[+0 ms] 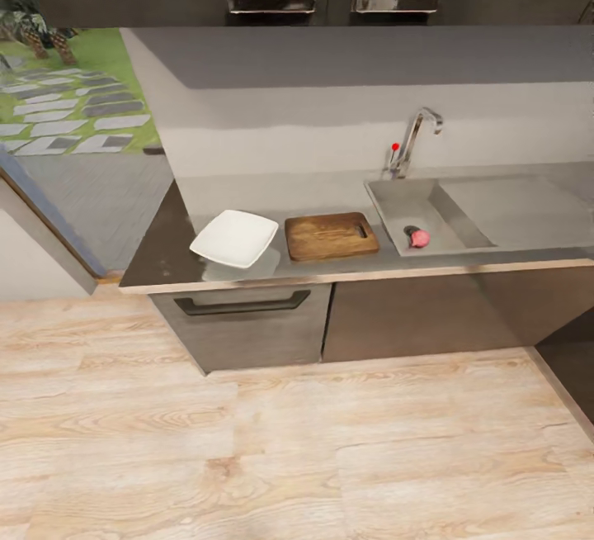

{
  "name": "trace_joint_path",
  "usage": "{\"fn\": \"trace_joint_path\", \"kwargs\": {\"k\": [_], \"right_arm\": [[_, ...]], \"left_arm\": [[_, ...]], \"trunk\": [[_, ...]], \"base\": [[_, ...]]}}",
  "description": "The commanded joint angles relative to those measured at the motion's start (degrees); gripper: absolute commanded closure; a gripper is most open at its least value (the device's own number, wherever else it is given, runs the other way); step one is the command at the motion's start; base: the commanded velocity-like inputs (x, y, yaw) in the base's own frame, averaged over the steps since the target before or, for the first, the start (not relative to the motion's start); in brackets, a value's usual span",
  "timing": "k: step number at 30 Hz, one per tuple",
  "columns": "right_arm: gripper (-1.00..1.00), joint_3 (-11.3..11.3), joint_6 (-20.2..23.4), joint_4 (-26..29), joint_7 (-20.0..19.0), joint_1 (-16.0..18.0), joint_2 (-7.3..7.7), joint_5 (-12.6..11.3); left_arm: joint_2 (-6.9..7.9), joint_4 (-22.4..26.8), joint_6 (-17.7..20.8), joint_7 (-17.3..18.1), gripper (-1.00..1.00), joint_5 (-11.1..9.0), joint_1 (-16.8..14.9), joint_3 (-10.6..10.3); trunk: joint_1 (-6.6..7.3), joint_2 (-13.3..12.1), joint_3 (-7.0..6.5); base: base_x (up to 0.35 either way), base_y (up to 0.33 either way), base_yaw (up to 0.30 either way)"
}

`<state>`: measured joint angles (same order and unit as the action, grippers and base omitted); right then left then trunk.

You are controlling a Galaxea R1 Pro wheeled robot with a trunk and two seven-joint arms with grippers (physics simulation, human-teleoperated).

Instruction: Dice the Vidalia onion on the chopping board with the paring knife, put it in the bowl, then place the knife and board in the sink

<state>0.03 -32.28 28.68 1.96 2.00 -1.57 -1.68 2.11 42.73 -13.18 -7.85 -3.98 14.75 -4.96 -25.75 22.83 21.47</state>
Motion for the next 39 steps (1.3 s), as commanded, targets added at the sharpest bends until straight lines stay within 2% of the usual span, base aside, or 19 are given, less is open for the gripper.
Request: {"fn": "trace_joint_path", "kwargs": {"k": [1,12,39], "right_arm": [[-1.00,0.03,-0.20,-0.03,0.06,0.02,-0.02,-0.17],[-1.00,0.06,-0.18,-0.12,0.04,0.02,-0.02,-0.17],[-1.00,0.06,-0.20,-0.12,-0.03,0.02,-0.02,-0.17]], "left_arm": [[0.09,0.08,-0.09,-0.51,-1.00,-0.41,0.02,-0.40],[0.01,-0.01,-0.09,-0.59,-1.00,-0.41,0.02,-0.40],[0.00,-0.05,-0.09,-0.59,-1.00,-0.41,0.02,-0.40]], "trunk": [[-0.03,0.09,-0.02],[-0.03,0.09,-1.03],[-0.03,0.09,-3.52]], "base": [[0.000,-0.302,0.082],[0.000,-0.305,0.070],[0.000,-0.307,-0.042]]}}
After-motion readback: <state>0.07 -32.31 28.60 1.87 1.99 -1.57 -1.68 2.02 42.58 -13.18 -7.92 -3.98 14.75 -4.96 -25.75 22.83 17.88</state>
